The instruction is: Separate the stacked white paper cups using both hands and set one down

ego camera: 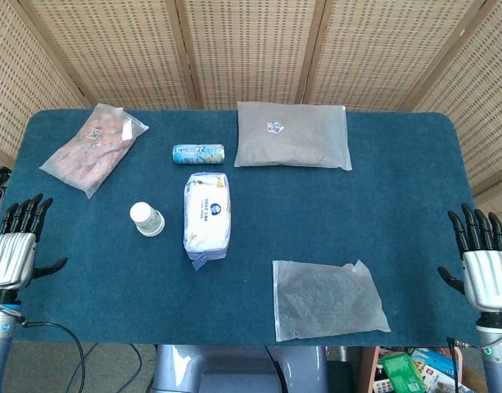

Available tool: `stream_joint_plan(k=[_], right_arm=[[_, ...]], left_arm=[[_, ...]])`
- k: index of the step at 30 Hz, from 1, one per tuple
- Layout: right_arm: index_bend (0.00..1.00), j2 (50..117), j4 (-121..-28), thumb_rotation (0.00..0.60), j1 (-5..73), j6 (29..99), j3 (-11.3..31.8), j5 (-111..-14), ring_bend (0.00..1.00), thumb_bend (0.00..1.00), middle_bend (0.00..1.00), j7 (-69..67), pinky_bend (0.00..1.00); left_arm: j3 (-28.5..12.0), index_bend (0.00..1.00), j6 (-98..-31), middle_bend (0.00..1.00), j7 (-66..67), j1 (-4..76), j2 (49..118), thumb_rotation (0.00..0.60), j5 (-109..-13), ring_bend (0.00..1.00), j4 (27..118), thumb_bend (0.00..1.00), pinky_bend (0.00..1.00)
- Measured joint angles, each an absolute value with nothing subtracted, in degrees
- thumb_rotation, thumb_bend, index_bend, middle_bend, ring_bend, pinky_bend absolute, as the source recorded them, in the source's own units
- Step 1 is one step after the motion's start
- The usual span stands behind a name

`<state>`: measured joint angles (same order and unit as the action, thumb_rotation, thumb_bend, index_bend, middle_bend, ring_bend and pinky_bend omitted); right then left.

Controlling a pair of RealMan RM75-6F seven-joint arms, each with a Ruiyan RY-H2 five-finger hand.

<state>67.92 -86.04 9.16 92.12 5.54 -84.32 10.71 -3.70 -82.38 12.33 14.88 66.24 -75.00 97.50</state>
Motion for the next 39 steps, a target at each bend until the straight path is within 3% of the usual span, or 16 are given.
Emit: stream_joint_plan(k=[10,15,19,26,39], right_arm=[[0.00,67.63,-86.20,0.600,8.76,91.41,6.42,-83.90,0.00,0.00,0.00,10.03,0.00],[0.00,67.59,-86.23,0.600,8.76,91.07,6.79,-83.89,0.00,0.00,0.00,9.42,0.00],[0.00,67.50,-86.30,0.600,8.71,90.67,7.20,-83.58,0.00,0.00,0.00,9.28,0.00],[0.00,67.56,-85.88,0.600,8.64,89.53,7.69,-82.53,0.00,0.00,0.00,8.97,0.00],[0.00,67.62,-85.47,0.600,8.50,88.97,8.42,-82.28,0.00,0.00,0.00,8.00,0.00]], left_arm=[[-4.64,0.00,-79.53,0.00,10.35,17.15,67.58,0.600,-77.89,0.00,93.05,0.17,0.01],[-5.53,0.00,-73.88,0.04,8.87,20.65,68.46,0.600,-78.35,0.05,90.19,0.17,0.19],[-6.75,0.09,-66.24,0.17,7.07,25.84,70.15,0.600,-78.48,0.15,85.17,0.17,0.27],[-7.81,0.18,-57.64,0.23,5.19,32.96,76.62,0.600,-78.82,0.20,74.68,0.17,0.30],[-8.22,0.29,-53.38,0.32,4.08,37.97,82.97,0.600,-78.29,0.28,67.72,0.17,0.34]])
